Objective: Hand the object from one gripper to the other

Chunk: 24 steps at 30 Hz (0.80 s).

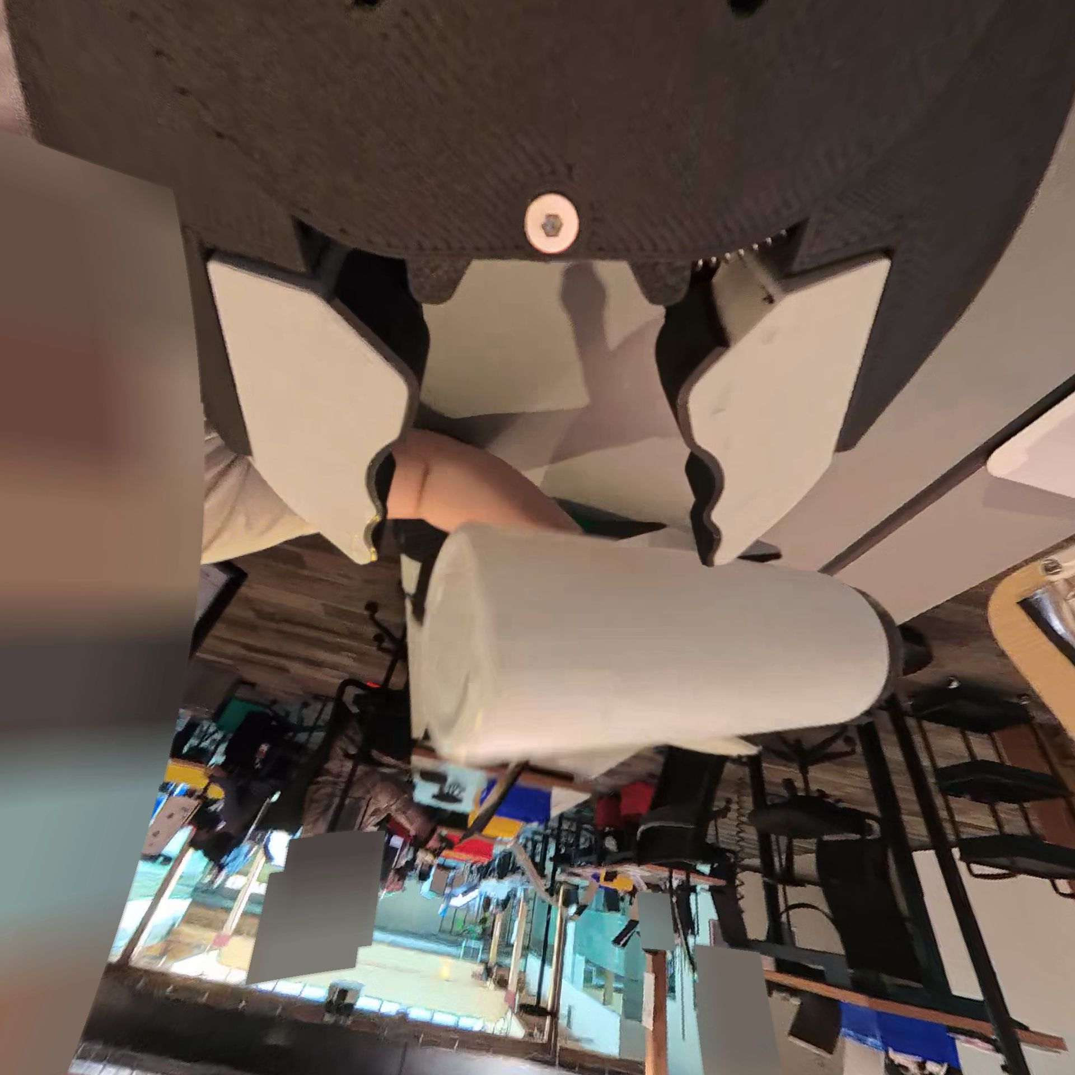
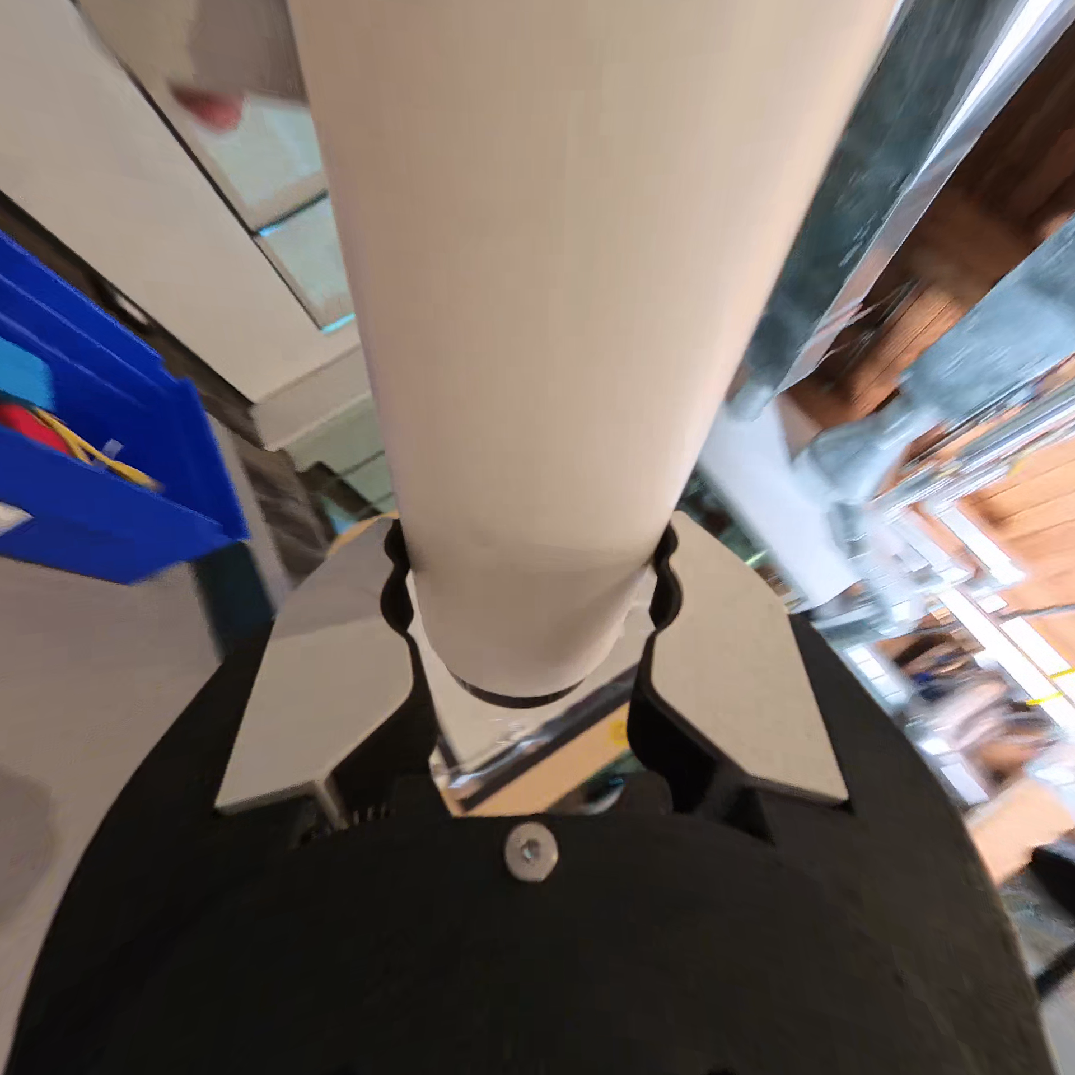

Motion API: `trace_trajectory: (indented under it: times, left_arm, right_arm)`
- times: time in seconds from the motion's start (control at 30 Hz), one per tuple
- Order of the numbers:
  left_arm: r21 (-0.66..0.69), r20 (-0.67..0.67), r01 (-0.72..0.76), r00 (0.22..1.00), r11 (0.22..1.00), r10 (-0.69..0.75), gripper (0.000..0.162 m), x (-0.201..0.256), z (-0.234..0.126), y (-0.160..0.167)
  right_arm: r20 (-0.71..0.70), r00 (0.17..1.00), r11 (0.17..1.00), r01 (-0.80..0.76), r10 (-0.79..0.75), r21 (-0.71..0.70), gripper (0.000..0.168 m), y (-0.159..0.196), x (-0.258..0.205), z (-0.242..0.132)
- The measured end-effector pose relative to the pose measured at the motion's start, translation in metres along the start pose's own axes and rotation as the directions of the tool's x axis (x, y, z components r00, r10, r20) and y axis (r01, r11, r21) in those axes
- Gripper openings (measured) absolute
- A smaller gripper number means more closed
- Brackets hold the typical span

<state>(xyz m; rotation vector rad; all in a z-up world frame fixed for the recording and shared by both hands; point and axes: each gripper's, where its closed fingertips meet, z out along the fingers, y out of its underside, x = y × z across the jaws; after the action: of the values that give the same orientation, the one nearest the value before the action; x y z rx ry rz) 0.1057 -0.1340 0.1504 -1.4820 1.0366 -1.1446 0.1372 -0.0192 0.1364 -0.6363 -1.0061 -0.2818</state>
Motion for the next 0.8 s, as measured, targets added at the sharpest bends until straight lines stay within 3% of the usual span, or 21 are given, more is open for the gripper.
trace_trajectory:
  times: [0.13,0.27,0.33,0.57,0.67,0.73,0.8]
  left_arm:
    - [0.009,-0.003,0.073,0.997,0.997,-0.073,0.103,0.008,0.0,-0.001]
    - [-0.075,-0.004,0.173,0.985,0.982,-0.174,0.106,-0.009,0.012,0.016]
    - [-0.084,-0.052,0.268,0.961,0.96,-0.272,0.1,-0.02,0.02,0.019]
    - [-0.355,-0.042,0.33,0.929,0.875,-0.367,0.111,-0.049,0.058,0.083]
    - [-0.425,-0.13,0.341,0.893,0.838,-0.43,0.112,-0.04,0.075,0.096]
    - [-0.452,-0.281,0.351,0.817,0.82,-0.504,0.1,-0.022,0.08,0.092]
    - [-0.435,-0.321,0.354,0.798,0.828,-0.51,0.1,-0.024,0.083,0.088]
  right_arm:
    - [-0.14,0.931,0.939,0.343,-0.336,0.027,0.083,-0.002,0.009,-0.011]
    - [-0.248,0.816,0.835,0.548,-0.522,0.044,0.083,-0.014,0.01,-0.016]
    - [-0.266,0.759,0.776,0.629,-0.595,0.059,0.082,-0.018,0.005,-0.016]
    - [-0.263,0.618,0.639,0.769,-0.741,0.004,0.083,-0.002,-0.003,-0.012]
    - [-0.259,0.589,0.611,0.792,-0.766,-0.005,0.083,-0.002,-0.004,-0.011]
    - [-0.256,0.617,0.633,0.774,-0.744,0.028,0.083,-0.004,-0.006,-0.011]
    - [-0.24,0.623,0.639,0.769,-0.745,0.012,0.083,0.001,-0.002,-0.011]
